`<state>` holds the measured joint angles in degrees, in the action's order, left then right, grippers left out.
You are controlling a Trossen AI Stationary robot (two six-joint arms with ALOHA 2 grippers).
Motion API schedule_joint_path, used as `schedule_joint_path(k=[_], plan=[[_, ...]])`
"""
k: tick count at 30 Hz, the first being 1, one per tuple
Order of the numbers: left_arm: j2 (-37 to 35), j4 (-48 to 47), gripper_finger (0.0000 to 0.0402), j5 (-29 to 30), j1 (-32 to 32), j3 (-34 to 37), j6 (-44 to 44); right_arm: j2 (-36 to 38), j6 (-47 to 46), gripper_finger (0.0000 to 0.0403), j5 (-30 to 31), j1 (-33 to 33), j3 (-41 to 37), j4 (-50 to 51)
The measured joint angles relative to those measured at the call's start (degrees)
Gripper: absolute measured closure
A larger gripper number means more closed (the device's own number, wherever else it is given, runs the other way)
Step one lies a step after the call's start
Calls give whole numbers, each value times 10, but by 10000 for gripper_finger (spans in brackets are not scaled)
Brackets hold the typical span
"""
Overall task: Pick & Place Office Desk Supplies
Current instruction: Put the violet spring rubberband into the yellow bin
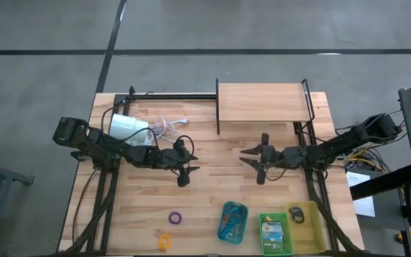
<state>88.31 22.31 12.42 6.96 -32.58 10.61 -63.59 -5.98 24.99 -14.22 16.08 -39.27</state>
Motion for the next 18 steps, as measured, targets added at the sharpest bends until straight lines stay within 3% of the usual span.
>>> schedule_joint_path(k=[18], plan=[[0, 0, 211, 0, 0, 0, -1, 0, 0, 272, 0, 0, 68, 0]])
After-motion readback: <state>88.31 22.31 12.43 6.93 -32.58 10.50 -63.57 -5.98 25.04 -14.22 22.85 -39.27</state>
